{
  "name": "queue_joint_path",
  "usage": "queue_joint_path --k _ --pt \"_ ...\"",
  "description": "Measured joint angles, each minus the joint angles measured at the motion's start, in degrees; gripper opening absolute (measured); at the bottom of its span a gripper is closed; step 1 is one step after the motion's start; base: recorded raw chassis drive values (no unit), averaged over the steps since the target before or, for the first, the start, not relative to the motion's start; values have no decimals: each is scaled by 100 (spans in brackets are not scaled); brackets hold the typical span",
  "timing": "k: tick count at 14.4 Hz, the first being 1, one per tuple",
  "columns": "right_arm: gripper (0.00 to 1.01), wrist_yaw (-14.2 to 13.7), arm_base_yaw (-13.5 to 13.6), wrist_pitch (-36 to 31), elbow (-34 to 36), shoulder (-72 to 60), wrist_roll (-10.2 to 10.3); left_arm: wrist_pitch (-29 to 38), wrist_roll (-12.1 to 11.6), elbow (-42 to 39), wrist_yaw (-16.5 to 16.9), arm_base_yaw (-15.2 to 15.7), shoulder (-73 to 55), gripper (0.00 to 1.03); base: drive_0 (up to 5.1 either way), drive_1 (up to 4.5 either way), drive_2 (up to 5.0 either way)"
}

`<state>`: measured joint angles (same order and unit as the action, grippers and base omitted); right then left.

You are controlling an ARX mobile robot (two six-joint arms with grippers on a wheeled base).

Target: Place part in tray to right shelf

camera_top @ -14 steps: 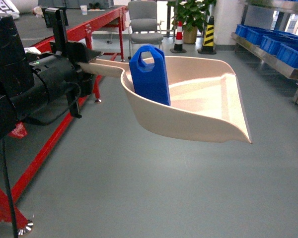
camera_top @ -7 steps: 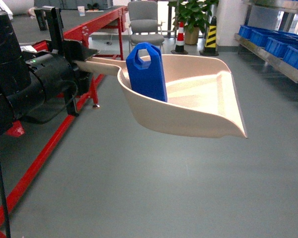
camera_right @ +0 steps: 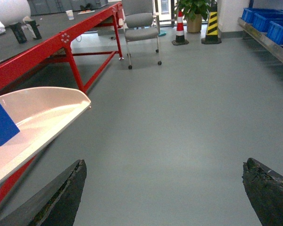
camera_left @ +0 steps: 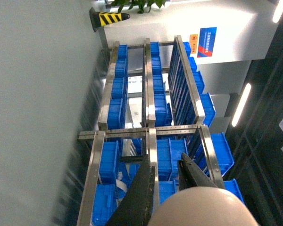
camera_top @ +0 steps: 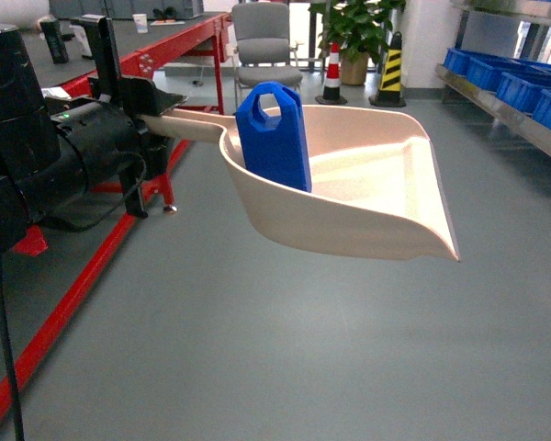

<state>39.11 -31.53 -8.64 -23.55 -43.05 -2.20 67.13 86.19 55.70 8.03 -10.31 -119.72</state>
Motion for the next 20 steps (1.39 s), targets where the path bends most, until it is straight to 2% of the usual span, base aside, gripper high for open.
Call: queue_joint_path --k 20 --pt "98 11 -2 -20 -2 4 0 24 22 0 11 0 0 12 -1 403 -406"
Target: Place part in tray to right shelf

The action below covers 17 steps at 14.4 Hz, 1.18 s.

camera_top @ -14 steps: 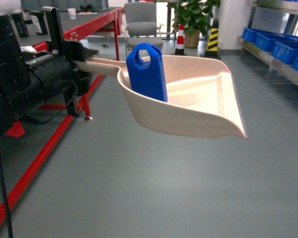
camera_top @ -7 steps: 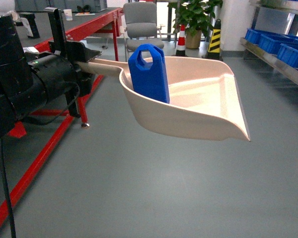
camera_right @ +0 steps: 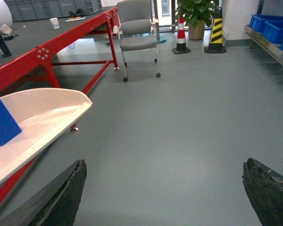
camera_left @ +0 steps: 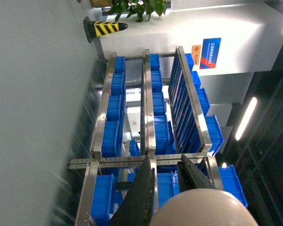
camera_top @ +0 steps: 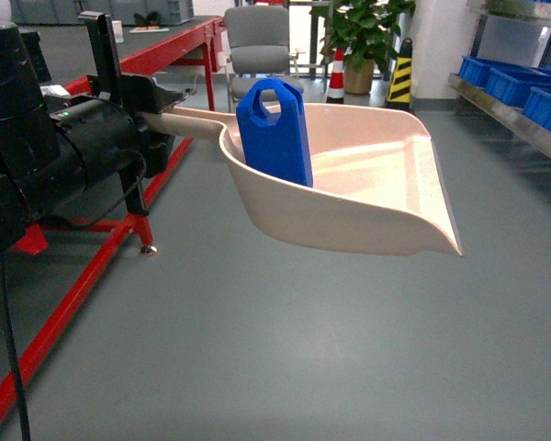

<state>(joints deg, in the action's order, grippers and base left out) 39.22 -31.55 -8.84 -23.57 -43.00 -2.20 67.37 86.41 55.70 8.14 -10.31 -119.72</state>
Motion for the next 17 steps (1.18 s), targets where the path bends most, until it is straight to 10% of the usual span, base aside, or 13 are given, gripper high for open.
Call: queue_joint_path --k 17 --pt "98 0 2 -2 -4 -2 0 -33 -4 7 0 -4 20 12 -4 403 -410"
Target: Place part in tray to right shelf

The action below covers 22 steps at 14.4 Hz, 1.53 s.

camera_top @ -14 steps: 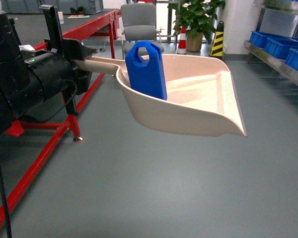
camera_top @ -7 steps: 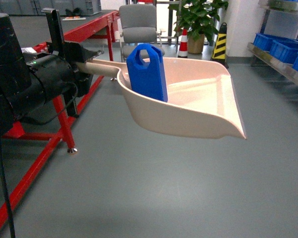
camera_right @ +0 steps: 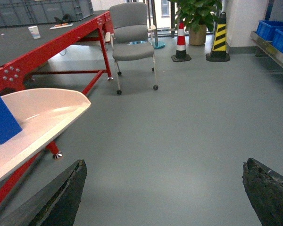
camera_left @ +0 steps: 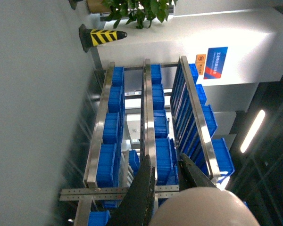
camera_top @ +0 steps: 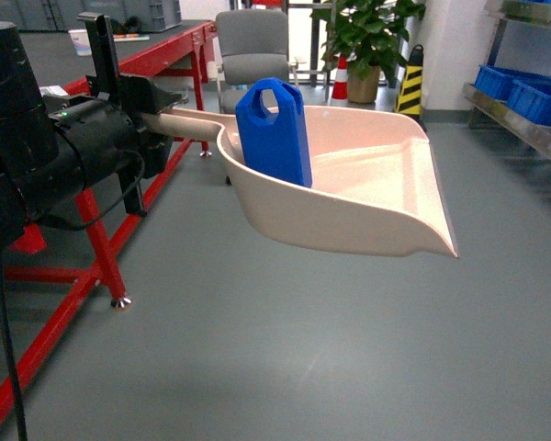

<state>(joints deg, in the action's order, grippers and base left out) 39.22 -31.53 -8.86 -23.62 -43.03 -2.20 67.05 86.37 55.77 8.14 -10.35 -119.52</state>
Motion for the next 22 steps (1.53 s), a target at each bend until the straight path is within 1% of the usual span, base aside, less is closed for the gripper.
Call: queue_joint_path --k 11,13,16,22 --pt "98 -2 0 22 -4 0 -2 50 7 4 -7 0 7 12 -4 409 -416" --pt "98 2 2 0 -7 -9 -2 2 2 4 -22 2 7 12 0 0 0" --pt "98 7 0 -2 -4 2 -2 0 2 2 -24 50 7 12 -173 -173 -173" --pt "98 4 0 -2 -4 2 -2 20 4 4 0 -11 7 12 -166 -166 -166"
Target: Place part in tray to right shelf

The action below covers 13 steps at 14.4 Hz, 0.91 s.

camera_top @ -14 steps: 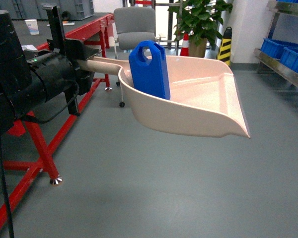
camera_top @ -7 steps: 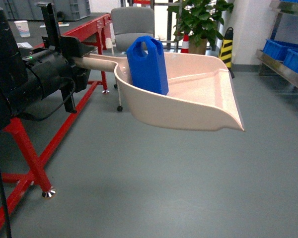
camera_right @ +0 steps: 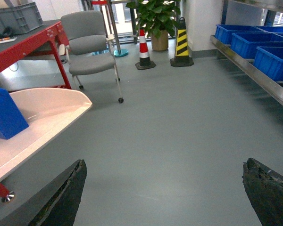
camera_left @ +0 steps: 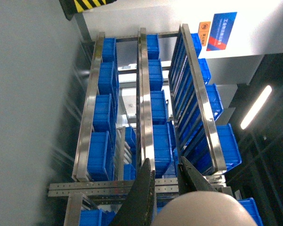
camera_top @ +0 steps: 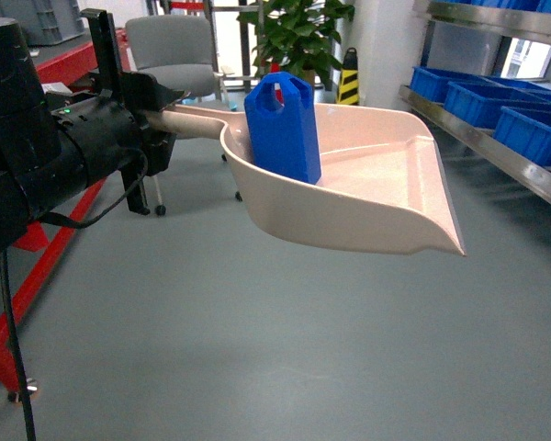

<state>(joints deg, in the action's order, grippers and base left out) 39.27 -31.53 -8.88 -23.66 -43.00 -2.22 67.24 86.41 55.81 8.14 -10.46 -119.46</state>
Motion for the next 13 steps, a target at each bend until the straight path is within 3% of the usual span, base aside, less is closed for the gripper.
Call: queue_joint_path --k 13 --pt "98 0 0 2 0 0 0 0 0 0 -4 9 0 12 -161 -161 -161"
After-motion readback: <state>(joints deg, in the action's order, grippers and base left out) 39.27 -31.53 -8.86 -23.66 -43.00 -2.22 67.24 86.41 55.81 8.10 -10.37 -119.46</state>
